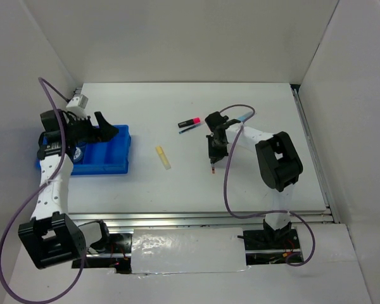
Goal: Sort the stationery into containers
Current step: Pick up the pen from the center of the board.
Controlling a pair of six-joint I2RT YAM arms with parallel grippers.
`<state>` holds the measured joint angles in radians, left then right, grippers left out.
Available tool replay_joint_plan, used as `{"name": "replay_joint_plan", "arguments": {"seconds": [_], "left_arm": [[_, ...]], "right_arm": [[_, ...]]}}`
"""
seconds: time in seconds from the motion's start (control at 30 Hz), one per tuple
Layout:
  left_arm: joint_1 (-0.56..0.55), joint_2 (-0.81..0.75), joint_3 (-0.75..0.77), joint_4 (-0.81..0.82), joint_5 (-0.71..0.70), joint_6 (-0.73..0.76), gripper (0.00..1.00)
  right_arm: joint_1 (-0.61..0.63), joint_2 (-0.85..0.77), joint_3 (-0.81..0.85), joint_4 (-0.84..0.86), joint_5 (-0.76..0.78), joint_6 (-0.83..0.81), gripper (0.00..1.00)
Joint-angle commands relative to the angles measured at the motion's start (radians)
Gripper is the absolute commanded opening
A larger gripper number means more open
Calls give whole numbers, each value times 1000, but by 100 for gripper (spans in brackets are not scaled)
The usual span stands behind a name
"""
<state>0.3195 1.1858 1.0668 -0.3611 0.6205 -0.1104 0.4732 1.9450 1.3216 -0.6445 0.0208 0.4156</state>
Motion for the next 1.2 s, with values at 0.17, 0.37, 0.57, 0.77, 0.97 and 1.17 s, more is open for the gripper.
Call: {"name": "replay_joint_plan", "arguments": {"seconds": [0.17,0.37,0.57,0.77,0.97,1.17], "left_arm": [[-247,-94,-195,422,197,-409,98],[-393,-66,-315,671,182,-676,97],[-474,-34,-266,737,122,-765,95],[-537,-14,-260,801,94,-805,96],[-596,31,-260,863,62,-870,91],[-599,63,-235,886,42,-903,82]], "right_arm": [[-4,-317,16,104,-436,-155,0],[13,-406,82,101,-679,-141,0],[74,-425,97,129,-687,-75,0],[100,-399,149,151,-688,-35,0],[136,-377,200,138,-647,-18,0],[145,-366,222,140,-628,-6,0]]}}
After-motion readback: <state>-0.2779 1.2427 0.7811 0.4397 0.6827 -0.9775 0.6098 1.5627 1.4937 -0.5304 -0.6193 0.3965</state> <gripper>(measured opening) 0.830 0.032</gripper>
